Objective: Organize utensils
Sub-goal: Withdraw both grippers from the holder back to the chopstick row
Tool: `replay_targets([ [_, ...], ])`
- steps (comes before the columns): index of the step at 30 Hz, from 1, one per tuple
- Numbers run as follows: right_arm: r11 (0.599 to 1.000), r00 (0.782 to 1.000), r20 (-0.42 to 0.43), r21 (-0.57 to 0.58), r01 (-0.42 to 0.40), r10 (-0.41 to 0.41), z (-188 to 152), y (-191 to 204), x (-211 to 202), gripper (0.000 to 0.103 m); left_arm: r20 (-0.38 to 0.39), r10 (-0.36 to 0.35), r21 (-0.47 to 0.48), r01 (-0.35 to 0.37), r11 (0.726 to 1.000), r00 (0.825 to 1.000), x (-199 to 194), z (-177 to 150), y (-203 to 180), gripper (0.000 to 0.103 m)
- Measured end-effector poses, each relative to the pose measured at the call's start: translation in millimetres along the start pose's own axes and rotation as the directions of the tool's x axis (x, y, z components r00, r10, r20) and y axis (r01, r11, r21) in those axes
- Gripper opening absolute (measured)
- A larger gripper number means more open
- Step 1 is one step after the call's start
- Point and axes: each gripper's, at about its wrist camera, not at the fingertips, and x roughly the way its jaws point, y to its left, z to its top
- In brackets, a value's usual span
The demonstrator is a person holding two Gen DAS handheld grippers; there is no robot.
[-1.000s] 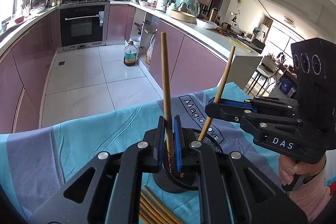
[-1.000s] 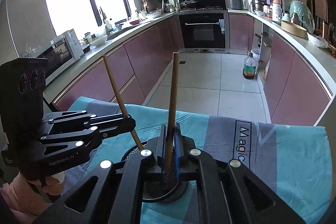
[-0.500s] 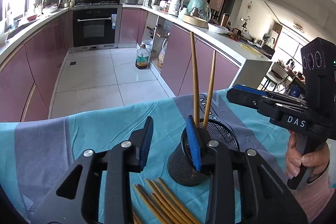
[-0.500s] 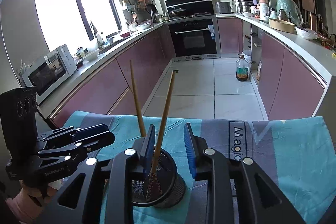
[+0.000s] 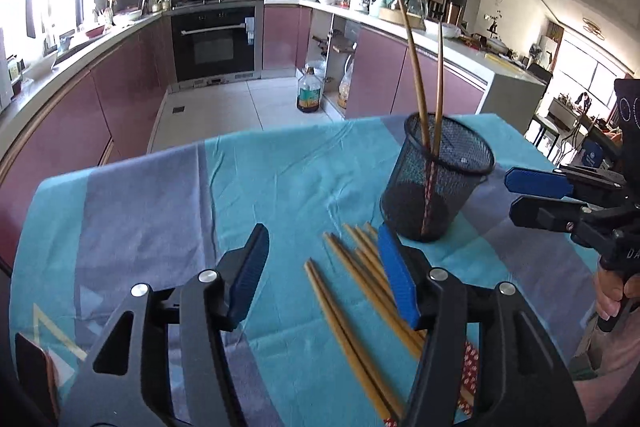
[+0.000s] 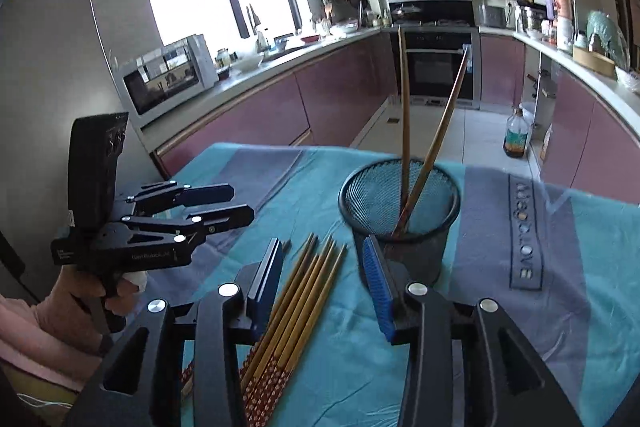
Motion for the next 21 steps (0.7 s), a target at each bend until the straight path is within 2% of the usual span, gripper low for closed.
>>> replay_targets([
  [2, 0.999, 0.997, -0.071, 0.034, -0.009, 0.011, -15, -1, 20, 0.039, -0.047, -0.002, -0.012, 0.002, 1.000, 0.999, 6, -16, 5, 0.056],
  [7, 0.998, 0.988, -0.155, 0.059, 0.019, -0.010, -36, -1, 47, 0.038, -0.116, -0.008, -0.012, 0.007, 1.000, 0.993, 12, -54, 8, 0.056],
  [11, 0.997, 0.984, -0.177, 0.066, 0.031, -0.019, -44, 2, 56, 0.037, -0.153, -0.024, -0.027, 0.020, 0.999, 0.988, 13, -75, 9, 0.055],
  [21, 0.996, 0.978, -0.199, 0.051, 0.076, -0.064, -51, 10, 67, 0.033, -0.159, 0.011, 0.009, -0.010, 1.000, 0.987, 8, -82, -5, 0.054],
])
